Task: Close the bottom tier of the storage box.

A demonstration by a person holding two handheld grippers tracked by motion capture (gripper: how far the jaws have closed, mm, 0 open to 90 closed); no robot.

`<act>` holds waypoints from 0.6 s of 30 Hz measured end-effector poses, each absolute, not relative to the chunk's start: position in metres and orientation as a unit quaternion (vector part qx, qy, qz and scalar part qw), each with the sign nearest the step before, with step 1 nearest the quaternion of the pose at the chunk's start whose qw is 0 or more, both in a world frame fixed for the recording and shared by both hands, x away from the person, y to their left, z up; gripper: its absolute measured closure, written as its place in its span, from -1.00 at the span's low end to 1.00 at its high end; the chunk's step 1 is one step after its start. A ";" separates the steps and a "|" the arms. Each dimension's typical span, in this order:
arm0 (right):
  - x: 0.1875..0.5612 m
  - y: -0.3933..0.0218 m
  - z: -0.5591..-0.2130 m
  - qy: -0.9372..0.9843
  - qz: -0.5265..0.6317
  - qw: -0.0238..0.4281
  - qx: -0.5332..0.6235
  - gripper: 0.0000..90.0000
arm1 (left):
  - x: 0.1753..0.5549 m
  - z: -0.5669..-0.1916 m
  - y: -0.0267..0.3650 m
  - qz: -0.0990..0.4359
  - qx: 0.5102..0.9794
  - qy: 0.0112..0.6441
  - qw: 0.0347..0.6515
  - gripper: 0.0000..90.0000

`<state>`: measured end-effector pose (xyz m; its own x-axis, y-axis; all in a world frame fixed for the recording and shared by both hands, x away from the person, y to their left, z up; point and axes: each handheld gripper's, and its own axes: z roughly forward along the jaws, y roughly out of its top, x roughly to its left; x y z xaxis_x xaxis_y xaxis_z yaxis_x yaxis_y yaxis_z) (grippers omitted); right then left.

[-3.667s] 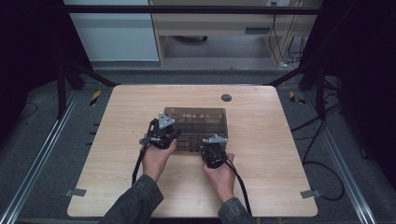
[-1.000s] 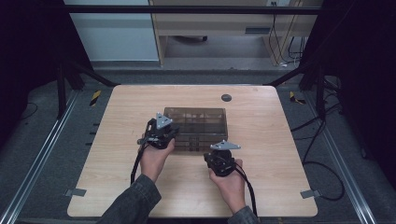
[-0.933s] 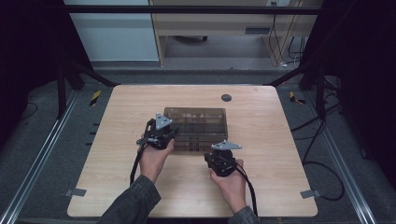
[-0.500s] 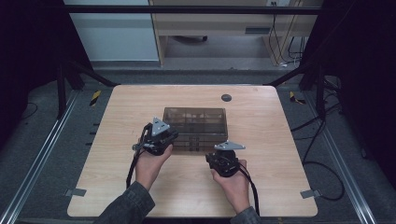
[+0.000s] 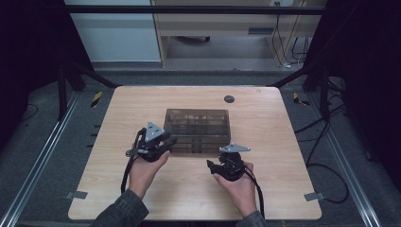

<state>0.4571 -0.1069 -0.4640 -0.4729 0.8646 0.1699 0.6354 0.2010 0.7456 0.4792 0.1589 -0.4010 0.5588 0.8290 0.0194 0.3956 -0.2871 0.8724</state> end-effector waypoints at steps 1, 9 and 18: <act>0.457 -0.108 -0.465 0.762 0.396 0.146 0.491 -0.07 | 0.477 -0.401 0.162 0.247 0.764 0.402 0.441 0.22; 0.455 -0.119 -0.463 0.758 0.397 0.155 0.494 -0.41 | 0.466 -0.407 0.181 0.250 0.755 0.406 0.450 -0.29; 0.455 -0.135 -0.466 0.748 0.391 0.162 0.512 -0.61 | 0.452 -0.422 0.198 0.262 0.759 0.397 0.445 -0.63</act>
